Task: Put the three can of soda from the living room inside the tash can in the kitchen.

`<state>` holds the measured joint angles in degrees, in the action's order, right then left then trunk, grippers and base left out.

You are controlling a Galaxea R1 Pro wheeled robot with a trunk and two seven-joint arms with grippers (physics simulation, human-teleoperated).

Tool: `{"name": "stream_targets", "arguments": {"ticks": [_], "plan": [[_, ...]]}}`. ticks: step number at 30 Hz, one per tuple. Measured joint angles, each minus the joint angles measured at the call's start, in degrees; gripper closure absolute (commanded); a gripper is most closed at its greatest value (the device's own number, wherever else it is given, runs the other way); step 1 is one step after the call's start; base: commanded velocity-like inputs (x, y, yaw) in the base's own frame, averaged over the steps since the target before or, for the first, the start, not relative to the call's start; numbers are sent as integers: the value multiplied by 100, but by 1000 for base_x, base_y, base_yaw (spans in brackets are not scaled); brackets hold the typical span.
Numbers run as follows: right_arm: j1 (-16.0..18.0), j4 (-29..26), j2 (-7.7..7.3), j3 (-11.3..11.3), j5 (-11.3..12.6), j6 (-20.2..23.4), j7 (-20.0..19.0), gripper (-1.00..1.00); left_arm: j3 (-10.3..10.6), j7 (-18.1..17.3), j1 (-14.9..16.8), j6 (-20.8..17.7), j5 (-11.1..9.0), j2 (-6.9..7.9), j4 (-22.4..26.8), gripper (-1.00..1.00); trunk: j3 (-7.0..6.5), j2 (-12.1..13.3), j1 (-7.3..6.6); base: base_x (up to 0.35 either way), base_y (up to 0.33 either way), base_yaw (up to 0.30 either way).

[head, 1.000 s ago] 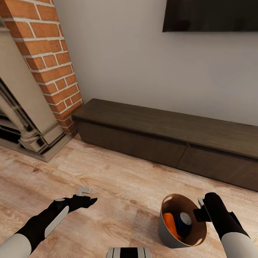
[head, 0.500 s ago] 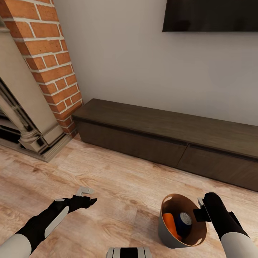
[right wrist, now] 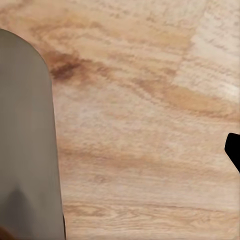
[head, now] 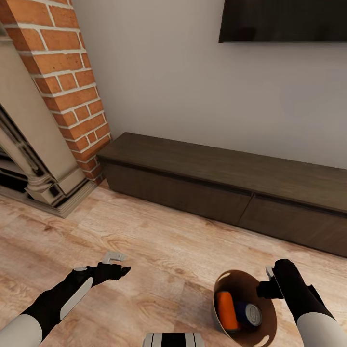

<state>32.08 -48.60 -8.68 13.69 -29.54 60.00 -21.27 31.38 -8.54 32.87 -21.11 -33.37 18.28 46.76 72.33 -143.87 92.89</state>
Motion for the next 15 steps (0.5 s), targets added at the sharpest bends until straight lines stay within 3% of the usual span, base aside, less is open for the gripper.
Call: {"name": "stream_targets", "arguments": {"ticks": [15], "plan": [[0,0,1,-2,6,0,-3,-100,0,2,0,2,-2,0,0,-100,0,0,0,0,0,0]]}}
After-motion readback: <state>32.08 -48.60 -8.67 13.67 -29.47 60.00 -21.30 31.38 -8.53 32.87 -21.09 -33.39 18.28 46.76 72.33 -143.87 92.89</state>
